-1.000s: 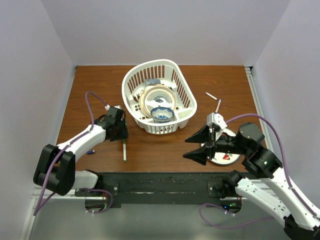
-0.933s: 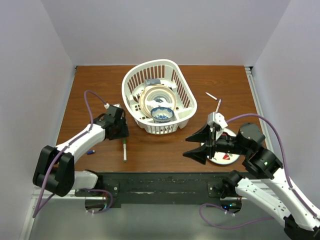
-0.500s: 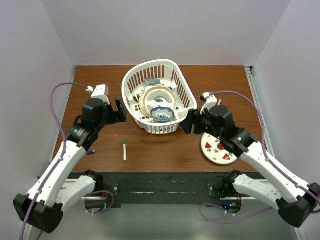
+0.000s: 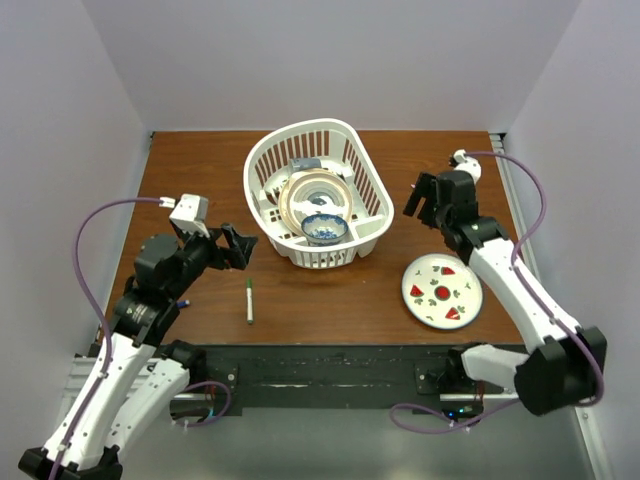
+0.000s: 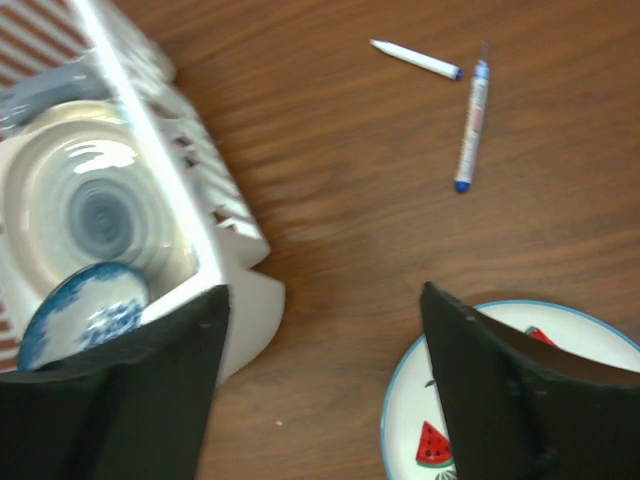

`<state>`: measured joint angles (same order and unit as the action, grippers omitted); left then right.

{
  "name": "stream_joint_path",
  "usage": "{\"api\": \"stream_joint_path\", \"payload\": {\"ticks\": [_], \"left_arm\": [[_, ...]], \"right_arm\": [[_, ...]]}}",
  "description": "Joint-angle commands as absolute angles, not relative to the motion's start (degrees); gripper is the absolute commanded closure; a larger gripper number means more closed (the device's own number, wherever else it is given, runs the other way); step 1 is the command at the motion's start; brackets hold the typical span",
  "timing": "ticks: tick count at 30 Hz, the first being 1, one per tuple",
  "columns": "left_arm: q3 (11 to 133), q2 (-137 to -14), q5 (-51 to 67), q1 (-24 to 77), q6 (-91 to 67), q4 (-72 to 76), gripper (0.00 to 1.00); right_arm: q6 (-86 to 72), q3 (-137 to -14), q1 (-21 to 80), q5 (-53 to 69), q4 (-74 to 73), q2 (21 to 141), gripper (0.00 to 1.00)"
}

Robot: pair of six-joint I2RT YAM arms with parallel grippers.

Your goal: Insert the pens into the pen caps

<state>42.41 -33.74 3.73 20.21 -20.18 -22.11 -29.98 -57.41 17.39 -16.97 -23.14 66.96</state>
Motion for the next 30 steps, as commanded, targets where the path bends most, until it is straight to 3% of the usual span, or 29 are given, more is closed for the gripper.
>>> {"api": "stream_joint_path", "payload": {"ticks": [1, 4, 7, 10, 12, 15, 30], "left_arm": [[41.22, -31.73, 14.05, 19.86, -17.41, -17.23, 0.00], [40.08, -31.55, 17.23, 19.95, -16.87, -15.82, 0.00], [40.60, -31.73, 13.20, 19.95, -17.05, -17.48, 0.00], [40.52, -30.94, 10.90, 20.04, -17.49, -17.67, 0.00], [40.25, -30.76, 9.15, 20.04, -18.02, -17.49, 0.00], [40.52, -31.20, 9.40, 20.04, -17.84, -17.58, 0.00], [41.22, -31.82, 5.20, 20.04, -19.42, -18.54, 0.00]], "right_arm": [[-28.48, -62.22, 11.00, -12.75, -21.71, 76.00, 0.01], [-27.33, -65.12, 8.01, -12.22, -21.62, 84.18, 0.01], [-26.46, -67.05, 5.46, -10.82, -19.95, 91.48, 0.02], [-26.37, -69.95, 3.43, -10.81, -20.04, 97.90, 0.17], [-25.32, -71.45, 2.21, -8.45, -18.73, 101.32, 0.34], [-24.35, -73.82, 1.15, -7.47, -18.72, 104.40, 0.46], [-21.01, -82.44, 0.18, -9.49, -22.59, 116.01, 0.60]]}}
